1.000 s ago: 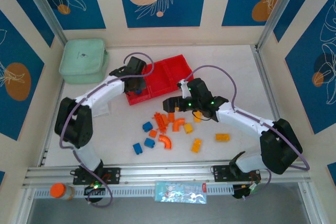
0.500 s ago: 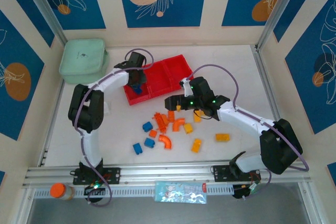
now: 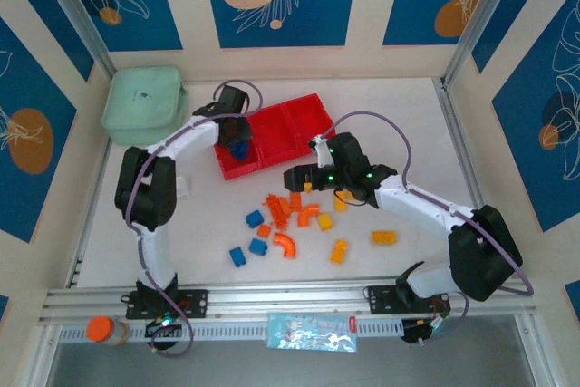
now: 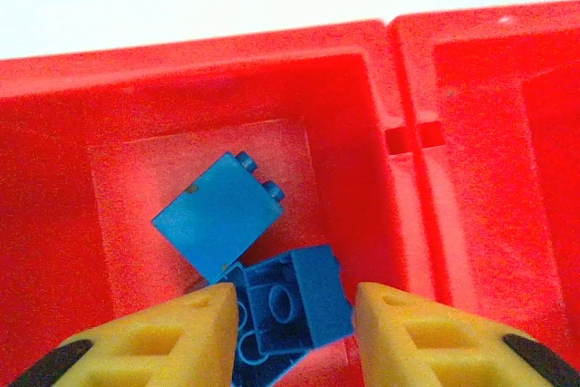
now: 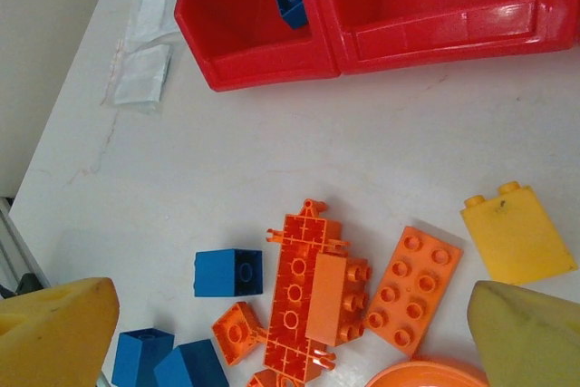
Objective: Sort the legos into containers by color
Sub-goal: Place the lego in the container.
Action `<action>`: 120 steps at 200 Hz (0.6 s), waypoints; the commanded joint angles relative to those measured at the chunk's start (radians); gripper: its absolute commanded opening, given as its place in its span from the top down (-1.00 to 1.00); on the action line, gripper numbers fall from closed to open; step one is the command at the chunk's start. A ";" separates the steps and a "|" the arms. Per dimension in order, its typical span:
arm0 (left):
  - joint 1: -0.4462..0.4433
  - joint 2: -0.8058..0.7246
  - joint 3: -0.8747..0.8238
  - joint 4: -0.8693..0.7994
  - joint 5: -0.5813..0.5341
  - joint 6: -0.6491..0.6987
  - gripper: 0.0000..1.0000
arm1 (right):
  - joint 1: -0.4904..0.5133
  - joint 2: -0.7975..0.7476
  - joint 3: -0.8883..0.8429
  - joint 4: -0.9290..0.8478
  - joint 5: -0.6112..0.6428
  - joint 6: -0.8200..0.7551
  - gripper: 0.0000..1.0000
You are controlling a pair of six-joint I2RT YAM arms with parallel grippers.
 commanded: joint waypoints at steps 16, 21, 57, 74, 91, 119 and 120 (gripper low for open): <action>0.009 -0.150 -0.051 -0.031 0.040 0.020 0.22 | 0.013 -0.018 0.025 0.007 -0.037 -0.013 -0.98; 0.009 -0.166 -0.063 -0.035 0.042 0.020 0.22 | 0.013 -0.021 0.024 0.003 -0.038 -0.015 -0.98; -0.003 -0.298 -0.202 -0.023 0.111 0.018 0.24 | 0.013 -0.051 0.012 -0.037 -0.041 -0.049 -0.98; -0.024 -0.367 -0.282 -0.042 0.109 0.012 0.25 | 0.018 -0.064 -0.011 -0.049 -0.038 -0.058 -0.98; -0.062 -0.431 -0.360 -0.056 0.114 0.008 0.22 | 0.028 -0.073 -0.046 -0.044 -0.038 -0.059 -0.98; -0.142 -0.505 -0.451 -0.130 0.076 -0.015 0.09 | 0.055 -0.078 -0.088 -0.047 -0.043 -0.055 -0.98; -0.145 -0.507 -0.455 -0.130 0.076 -0.016 0.08 | 0.056 -0.078 -0.090 -0.047 -0.042 -0.055 -0.98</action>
